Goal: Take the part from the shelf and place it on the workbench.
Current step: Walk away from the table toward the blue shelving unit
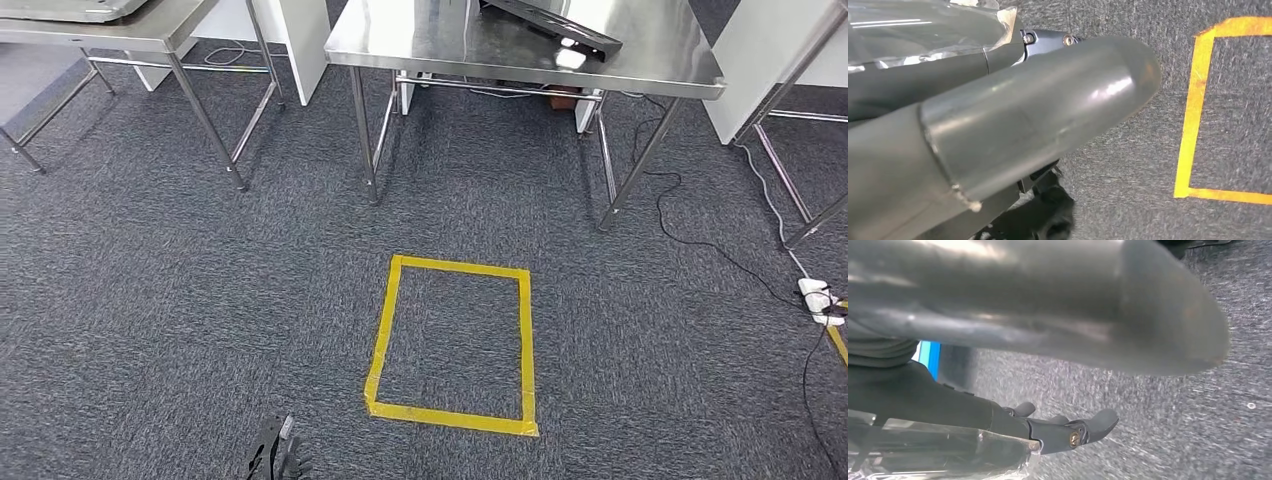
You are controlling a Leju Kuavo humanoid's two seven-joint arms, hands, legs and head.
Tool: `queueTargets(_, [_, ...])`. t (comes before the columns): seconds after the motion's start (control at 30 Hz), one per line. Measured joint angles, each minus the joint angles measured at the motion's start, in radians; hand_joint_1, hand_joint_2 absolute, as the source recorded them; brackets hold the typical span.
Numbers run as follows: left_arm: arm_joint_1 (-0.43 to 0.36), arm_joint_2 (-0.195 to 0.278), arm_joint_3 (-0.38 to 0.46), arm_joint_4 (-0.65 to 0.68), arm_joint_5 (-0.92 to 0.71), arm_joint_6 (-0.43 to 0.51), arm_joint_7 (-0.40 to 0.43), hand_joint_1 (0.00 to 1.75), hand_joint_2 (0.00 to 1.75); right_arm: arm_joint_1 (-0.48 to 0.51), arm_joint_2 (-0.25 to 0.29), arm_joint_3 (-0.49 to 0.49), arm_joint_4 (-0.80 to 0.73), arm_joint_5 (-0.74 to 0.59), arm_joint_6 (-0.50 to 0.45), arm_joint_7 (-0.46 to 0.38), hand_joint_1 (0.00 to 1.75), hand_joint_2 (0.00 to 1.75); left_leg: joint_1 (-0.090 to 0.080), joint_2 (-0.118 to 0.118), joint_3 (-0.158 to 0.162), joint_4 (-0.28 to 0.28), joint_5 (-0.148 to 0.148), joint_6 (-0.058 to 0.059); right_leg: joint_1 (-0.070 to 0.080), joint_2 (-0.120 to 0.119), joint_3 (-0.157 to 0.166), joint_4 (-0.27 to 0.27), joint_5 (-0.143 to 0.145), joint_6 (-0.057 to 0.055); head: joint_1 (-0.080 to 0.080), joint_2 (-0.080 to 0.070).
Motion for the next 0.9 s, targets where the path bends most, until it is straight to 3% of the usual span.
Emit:
queueTargets(0.03, [0.0, -0.001, 0.0, 0.0, 0.001, 0.001, 0.0, 0.0, 0.0, 0.0, 0.001, 0.001, 0.001, 0.002, 0.0, 0.0, 0.0, 0.0, -0.001, -0.009, -0.005, 0.005, 0.002, -0.006, -0.002, 0.014, 0.034, -0.067, 0.024, 0.004, 0.001, 0.0])
queueTargets(0.07, [-0.001, -0.002, 0.0, 0.0, 0.001, 0.001, 0.0, 0.0, 0.0, 0.0, 0.002, 0.001, 0.002, 0.004, 0.0, 0.0, 0.0, 0.0, -0.001, -0.018, -0.009, 0.01, 0.003, -0.012, -0.003, 0.025, 0.054, -0.112, 0.039, 0.001, 0.002, 0.0])
queueTargets(0.1, [-0.001, -0.002, 0.0, 0.0, 0.001, 0.001, 0.0, 0.0, 0.0, 0.0, 0.003, 0.002, 0.003, 0.005, 0.0, 0.0, 0.0, 0.0, -0.002, -0.025, -0.014, 0.013, 0.005, -0.019, -0.001, 0.03, 0.06, -0.129, 0.045, -0.008, 0.002, 0.0])
queueTargets(0.2, [0.003, -0.002, 0.0, 0.0, 0.001, 0.003, 0.001, 0.0, 0.0, 0.0, 0.004, 0.002, 0.004, 0.01, -0.001, 0.001, 0.0, 0.0, 0.002, -0.034, -0.022, 0.014, 0.011, -0.038, 0.004, 0.01, 0.056, -0.123, 0.054, -0.042, -0.001, 0.0])
queueTargets(0.27, [0.006, -0.001, 0.0, 0.0, 0.002, 0.005, 0.004, 0.0, 0.0, 0.0, 0.005, 0.004, 0.004, 0.015, -0.003, 0.0, 0.0, 0.0, 0.004, -0.001, -0.047, 0.065, -0.027, -0.042, 0.004, -0.008, 0.054, -0.123, 0.063, -0.057, -0.007, 0.0])
queueTargets(0.33, [0.005, -0.001, 0.0, 0.0, 0.003, 0.007, 0.006, 0.0, 0.0, 0.004, 0.005, 0.007, 0.004, 0.02, -0.003, 0.0, 0.0, 0.0, 0.003, 0.037, -0.105, 0.2, -0.111, -0.045, 0.009, -0.03, 0.047, -0.123, 0.068, -0.065, -0.012, 0.0])
queueTargets(0.37, [0.005, -0.002, 0.0, 0.0, 0.003, 0.008, 0.006, 0.0, 0.0, 0.007, 0.005, 0.009, 0.004, 0.022, -0.003, 0.0, 0.0, 0.0, 0.003, 0.044, -0.133, 0.27, -0.144, -0.046, 0.012, -0.043, 0.043, -0.122, 0.069, -0.066, -0.014, 0.0])
queueTargets(0.4, [0.006, -0.003, 0.0, 0.0, 0.003, 0.008, 0.006, 0.0, 0.0, 0.009, 0.005, 0.009, 0.004, 0.023, -0.003, 0.0, 0.0, 0.0, 0.003, 0.048, -0.148, 0.316, -0.161, -0.046, 0.015, -0.056, 0.041, -0.122, 0.069, -0.067, -0.014, 0.0])
queueTargets(0.43, [0.008, -0.003, 0.0, 0.0, 0.003, 0.009, 0.007, 0.0, 0.0, 0.01, 0.005, 0.01, 0.004, 0.024, -0.003, 0.0, 0.0, 0.0, 0.003, 0.051, -0.142, 0.321, -0.158, -0.044, 0.017, -0.068, 0.04, -0.122, 0.069, -0.067, -0.014, 0.0])
queueTargets(0.5, [0.009, -0.003, 0.0, 0.0, 0.003, 0.01, 0.008, 0.0, 0.0, 0.009, 0.006, 0.01, 0.004, 0.024, -0.003, -0.002, 0.0, 0.0, 0.0, 0.073, -0.068, 0.213, -0.11, -0.034, 0.019, -0.091, 0.042, -0.122, 0.068, -0.067, -0.014, 0.0])
queueTargets(0.57, [0.005, -0.003, 0.0, 0.0, 0.002, 0.01, 0.008, 0.0, 0.0, 0.008, 0.008, 0.01, 0.004, 0.024, -0.001, -0.004, 0.0, 0.0, -0.01, 0.119, 0.01, 0.084, -0.072, -0.02, 0.025, -0.11, 0.045, -0.121, 0.065, -0.062, -0.013, 0.0])
queueTargets(0.6, [0.003, -0.003, 0.0, 0.0, 0.002, 0.01, 0.008, 0.0, 0.0, 0.008, 0.008, 0.01, 0.004, 0.024, -0.001, -0.006, 0.0, 0.0, -0.016, 0.133, 0.027, 0.051, -0.066, -0.015, 0.028, -0.118, 0.046, -0.12, 0.063, -0.059, -0.013, 0.0])
queueTargets(0.63, [0.001, -0.002, 0.0, 0.0, 0.001, 0.009, 0.008, 0.0, 0.0, 0.009, 0.008, 0.01, 0.004, 0.024, 0.0, -0.007, 0.0, 0.0, -0.021, 0.133, 0.029, 0.043, -0.068, -0.012, 0.03, -0.127, 0.047, -0.121, 0.062, -0.054, -0.012, 0.0])
queueTargets(0.7, [0.002, -0.002, 0.0, 0.0, 0.001, 0.009, 0.009, 0.0, 0.0, 0.008, 0.01, 0.01, 0.004, 0.024, 0.0, -0.01, 0.0, 0.0, -0.022, 0.107, 0.025, 0.038, -0.062, -0.003, 0.029, -0.141, 0.05, -0.122, 0.058, -0.045, -0.012, 0.0])
queueTargets(0.77, [0.002, -0.003, 0.0, 0.0, 0.0, 0.009, 0.009, 0.0, 0.0, 0.008, 0.01, 0.01, 0.004, 0.023, 0.0, -0.012, 0.0, 0.0, -0.016, 0.081, 0.024, 0.03, -0.053, 0.012, 0.025, -0.102, 0.034, -0.081, 0.03, -0.04, -0.007, 0.0])
queueTargets(0.83, [-0.001, -0.005, 0.0, 0.0, 0.0, 0.009, 0.009, 0.0, 0.0, 0.01, 0.01, 0.01, 0.004, 0.023, 0.0, -0.012, 0.0, 0.0, -0.014, 0.054, 0.02, 0.027, -0.046, 0.023, 0.021, -0.041, -0.023, 0.042, -0.029, -0.045, -0.001, 0.0])
queueTargets(0.9, [0.001, -0.008, 0.0, 0.0, 0.0, 0.009, 0.009, 0.0, 0.0, 0.014, 0.009, 0.01, 0.005, 0.023, 0.0, -0.012, 0.0, 0.0, -0.015, 0.023, 0.015, 0.027, -0.043, 0.025, 0.02, -0.02, -0.085, 0.167, -0.072, -0.044, 0.001, 0.0])
